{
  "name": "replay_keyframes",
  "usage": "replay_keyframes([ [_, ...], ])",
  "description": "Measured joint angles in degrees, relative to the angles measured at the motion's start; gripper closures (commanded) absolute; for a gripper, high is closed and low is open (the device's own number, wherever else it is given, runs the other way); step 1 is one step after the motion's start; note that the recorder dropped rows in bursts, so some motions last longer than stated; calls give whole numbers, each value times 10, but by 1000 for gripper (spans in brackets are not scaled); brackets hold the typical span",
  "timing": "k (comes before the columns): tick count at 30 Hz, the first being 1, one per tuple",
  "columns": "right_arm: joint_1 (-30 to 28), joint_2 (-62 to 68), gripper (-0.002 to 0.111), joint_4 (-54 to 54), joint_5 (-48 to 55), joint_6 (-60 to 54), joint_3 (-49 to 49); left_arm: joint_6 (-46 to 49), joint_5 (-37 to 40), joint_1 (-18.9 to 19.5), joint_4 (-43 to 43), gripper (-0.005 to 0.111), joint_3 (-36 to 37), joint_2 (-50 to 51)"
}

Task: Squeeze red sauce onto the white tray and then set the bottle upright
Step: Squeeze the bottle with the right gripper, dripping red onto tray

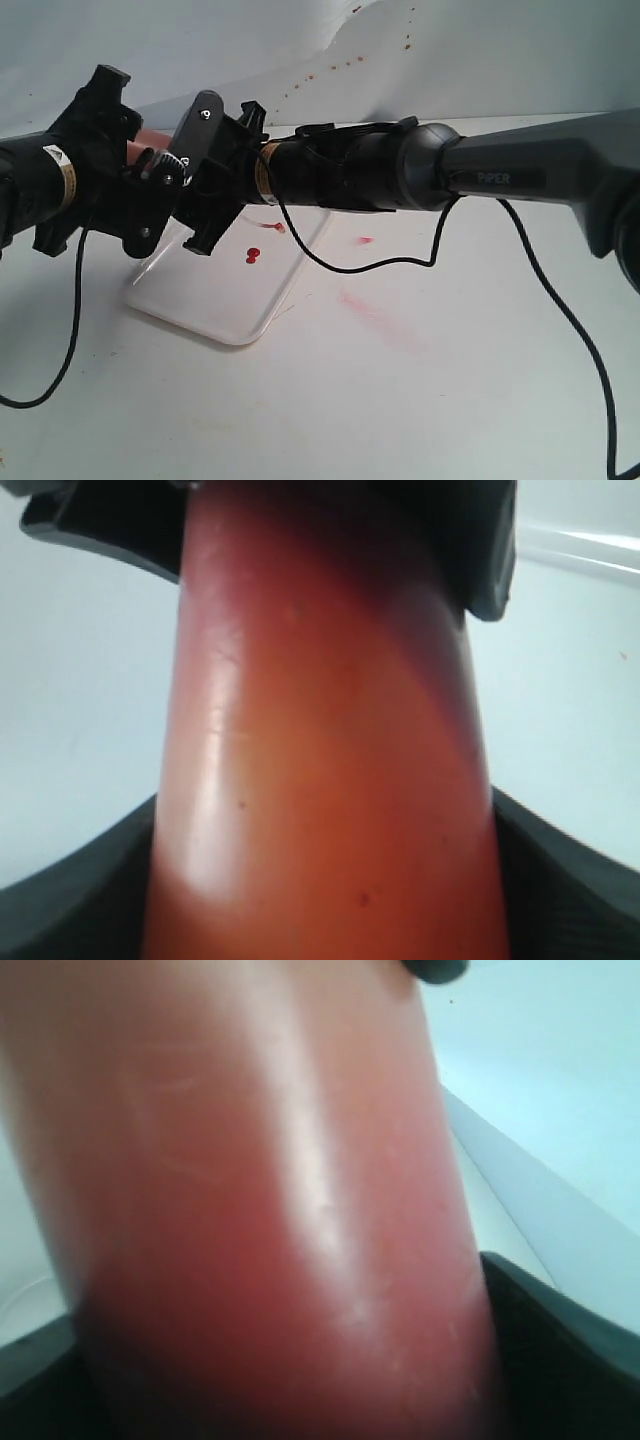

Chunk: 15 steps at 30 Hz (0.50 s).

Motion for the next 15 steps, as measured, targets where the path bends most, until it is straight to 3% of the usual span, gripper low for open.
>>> replay_keyframes([
  [15, 0, -1, 108, -85, 8, 9, 1, 4, -10, -3, -174, 107, -1, -1],
])
